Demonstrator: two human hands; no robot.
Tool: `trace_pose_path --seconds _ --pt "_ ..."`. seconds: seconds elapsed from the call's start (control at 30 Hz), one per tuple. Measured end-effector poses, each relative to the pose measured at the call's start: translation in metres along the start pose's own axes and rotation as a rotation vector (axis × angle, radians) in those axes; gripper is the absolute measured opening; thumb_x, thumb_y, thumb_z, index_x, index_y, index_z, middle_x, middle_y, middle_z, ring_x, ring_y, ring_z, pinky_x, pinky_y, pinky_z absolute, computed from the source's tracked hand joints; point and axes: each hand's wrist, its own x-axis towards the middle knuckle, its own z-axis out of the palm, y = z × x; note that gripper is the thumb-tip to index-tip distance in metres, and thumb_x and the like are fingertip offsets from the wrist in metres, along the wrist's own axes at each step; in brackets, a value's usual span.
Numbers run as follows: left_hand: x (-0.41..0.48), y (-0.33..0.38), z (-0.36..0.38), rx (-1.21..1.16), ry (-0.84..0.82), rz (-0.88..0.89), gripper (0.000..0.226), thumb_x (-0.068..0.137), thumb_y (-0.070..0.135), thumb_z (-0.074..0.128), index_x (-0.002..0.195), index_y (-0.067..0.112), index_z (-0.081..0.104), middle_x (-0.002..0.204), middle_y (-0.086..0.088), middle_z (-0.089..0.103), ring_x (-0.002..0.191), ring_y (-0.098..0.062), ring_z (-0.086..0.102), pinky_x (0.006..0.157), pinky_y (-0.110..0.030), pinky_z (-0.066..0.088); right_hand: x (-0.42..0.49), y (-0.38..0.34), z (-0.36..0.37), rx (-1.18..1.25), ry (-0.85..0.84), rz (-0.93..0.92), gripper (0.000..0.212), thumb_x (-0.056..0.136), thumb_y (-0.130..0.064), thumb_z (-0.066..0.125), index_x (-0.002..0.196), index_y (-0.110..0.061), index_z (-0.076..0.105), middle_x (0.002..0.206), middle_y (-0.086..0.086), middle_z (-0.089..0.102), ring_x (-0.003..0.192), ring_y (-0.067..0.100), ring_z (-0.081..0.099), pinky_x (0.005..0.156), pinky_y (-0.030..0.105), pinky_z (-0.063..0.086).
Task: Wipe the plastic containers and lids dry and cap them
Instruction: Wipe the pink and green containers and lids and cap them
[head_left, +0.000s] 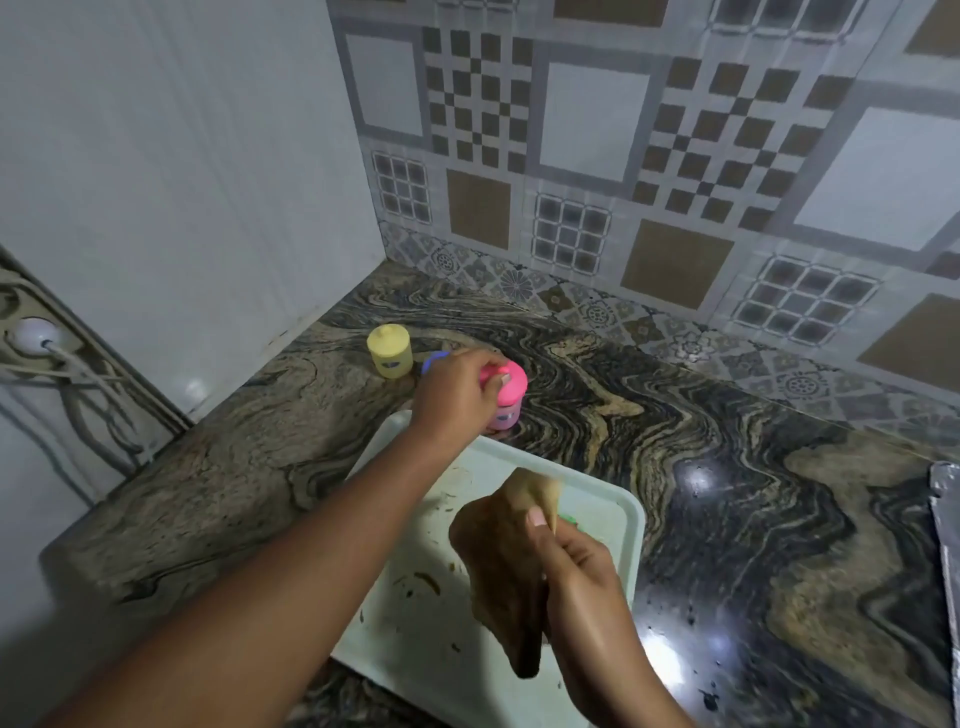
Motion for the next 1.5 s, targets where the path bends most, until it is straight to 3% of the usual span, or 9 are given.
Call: trace_pose_path --seconds 0.17,0.3,0.43,0.7,1.03,1.17,1.3,1.4,1.5 --pt "0.018 -0.017 0.036 0.016 -0.119 -0.060 0.020 0.091 0.022 0.067 0.109 0.014 0.072 0.104 -0.008 0.074 0.094 -0.025 0.068 0.078 -0.029 0.050 0.005 0.009 -0.002 -0.032 -0.039 -0.002 0.047 0.083 -0.052 0.059 0.086 -0.010 0.080 0.079 0.033 0.068 0.070 0.030 0.060 0.066 0.041 0.047" --pt "0.019 -0.023 0.044 0.009 -0.162 -0.050 0.019 0.094 0.017 0.064 0.110 0.010 0.069 0.107 -0.011 0.072 0.096 -0.026 0.067 0.078 -0.027 0.045 0.008 0.010 -0.009 -0.052 -0.047 0.015 0.047 0.086 -0.049 0.056 0.090 -0.008 0.078 0.075 0.019 0.065 0.069 0.024 0.059 0.062 0.035 0.049" --pt "0.020 -0.027 0.045 0.032 -0.204 0.026 0.030 0.093 0.012 0.061 0.123 0.011 0.066 0.121 -0.011 0.068 0.113 -0.028 0.061 0.097 -0.034 0.045 0.010 0.000 -0.015 -0.110 -0.017 -0.038 0.053 0.088 -0.053 0.054 0.092 -0.003 0.073 0.073 0.014 0.059 0.068 0.024 0.054 0.063 0.041 0.045" --pt "0.004 -0.027 0.052 -0.073 -0.182 -0.029 0.031 0.099 0.006 0.052 0.128 0.006 0.062 0.125 -0.013 0.065 0.113 -0.028 0.061 0.088 -0.017 0.035 0.007 -0.017 -0.019 -0.107 0.014 -0.118 0.065 0.094 -0.046 0.050 0.095 0.019 0.052 0.072 0.012 0.046 0.067 0.023 0.041 0.060 0.039 0.034" --pt "0.002 -0.028 0.047 -0.018 -0.228 -0.066 0.040 0.102 0.020 0.051 0.142 0.018 0.052 0.129 -0.016 0.064 0.115 -0.036 0.060 0.088 -0.037 0.047 -0.003 -0.020 -0.029 -0.094 0.037 -0.129 0.044 0.092 -0.047 0.051 0.081 -0.010 0.071 0.070 0.017 0.054 0.063 0.027 0.049 0.058 0.045 0.040" --pt "0.001 -0.028 0.046 0.019 -0.260 -0.034 0.043 0.103 0.022 0.049 0.145 0.023 0.048 0.157 -0.007 0.039 0.139 -0.031 0.045 0.105 -0.044 0.045 -0.003 -0.020 -0.035 -0.087 0.062 -0.131 0.044 0.091 -0.049 0.052 0.081 -0.011 0.073 0.069 0.019 0.055 0.063 0.029 0.050 0.058 0.049 0.042" --pt "-0.003 -0.023 0.034 0.130 -0.269 -0.036 0.042 0.103 0.034 0.046 0.145 0.031 0.045 0.161 -0.001 0.032 0.139 -0.032 0.044 0.098 -0.053 0.049 -0.002 -0.022 -0.039 -0.078 0.081 -0.142 0.047 0.090 -0.052 0.055 0.084 -0.009 0.074 0.074 0.039 0.056 0.068 0.028 0.054 0.063 0.046 0.046" --pt "-0.010 -0.008 0.013 0.203 -0.203 -0.026 0.045 0.103 0.043 0.043 0.145 0.030 0.043 0.160 -0.001 0.034 0.136 -0.032 0.047 0.091 -0.053 0.051 -0.001 -0.027 -0.041 -0.094 0.099 -0.192 0.062 0.084 -0.061 0.059 0.088 0.000 0.069 0.088 0.045 0.055 0.074 0.025 0.056 0.066 0.061 0.053" --pt "-0.033 0.007 -0.011 0.081 -0.039 0.067 0.038 0.103 0.034 0.048 0.139 0.021 0.052 0.152 -0.002 0.046 0.131 -0.028 0.052 0.090 -0.044 0.052 -0.004 -0.033 -0.049 -0.099 0.112 -0.250 0.070 0.081 -0.067 0.064 0.089 0.003 0.067 0.092 0.046 0.056 0.077 0.028 0.058 0.069 0.071 0.050"
